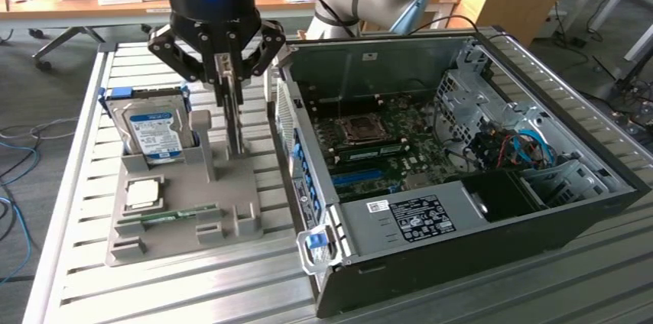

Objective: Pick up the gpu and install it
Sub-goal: 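Pick up the gpu and move the gpu toward the slot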

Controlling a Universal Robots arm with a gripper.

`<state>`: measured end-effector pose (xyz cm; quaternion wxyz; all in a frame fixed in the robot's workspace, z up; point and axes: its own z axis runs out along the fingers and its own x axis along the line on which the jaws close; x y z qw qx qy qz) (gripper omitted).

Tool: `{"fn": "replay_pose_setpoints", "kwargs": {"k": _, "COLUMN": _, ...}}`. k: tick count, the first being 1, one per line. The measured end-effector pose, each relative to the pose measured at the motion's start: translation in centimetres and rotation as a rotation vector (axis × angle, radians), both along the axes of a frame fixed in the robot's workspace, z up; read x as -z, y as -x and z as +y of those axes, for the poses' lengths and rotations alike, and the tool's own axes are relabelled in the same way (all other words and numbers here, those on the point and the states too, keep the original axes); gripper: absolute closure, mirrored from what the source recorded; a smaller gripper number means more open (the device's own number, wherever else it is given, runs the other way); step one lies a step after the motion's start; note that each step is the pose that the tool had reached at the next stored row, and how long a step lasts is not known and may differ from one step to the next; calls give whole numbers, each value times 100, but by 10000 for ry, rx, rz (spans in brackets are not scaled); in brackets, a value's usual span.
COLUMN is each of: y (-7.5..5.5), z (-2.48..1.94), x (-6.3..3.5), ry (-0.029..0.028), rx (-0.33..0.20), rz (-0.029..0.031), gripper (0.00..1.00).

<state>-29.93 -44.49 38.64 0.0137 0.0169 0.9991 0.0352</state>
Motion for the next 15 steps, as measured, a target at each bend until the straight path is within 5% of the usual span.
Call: {"fn": "replay_pose_setpoints", "kwargs": {"k": 15, "y": 0, "z": 0, "x": -59, "ry": 0, "rx": 0, "rz": 0, "gripper": 73}}
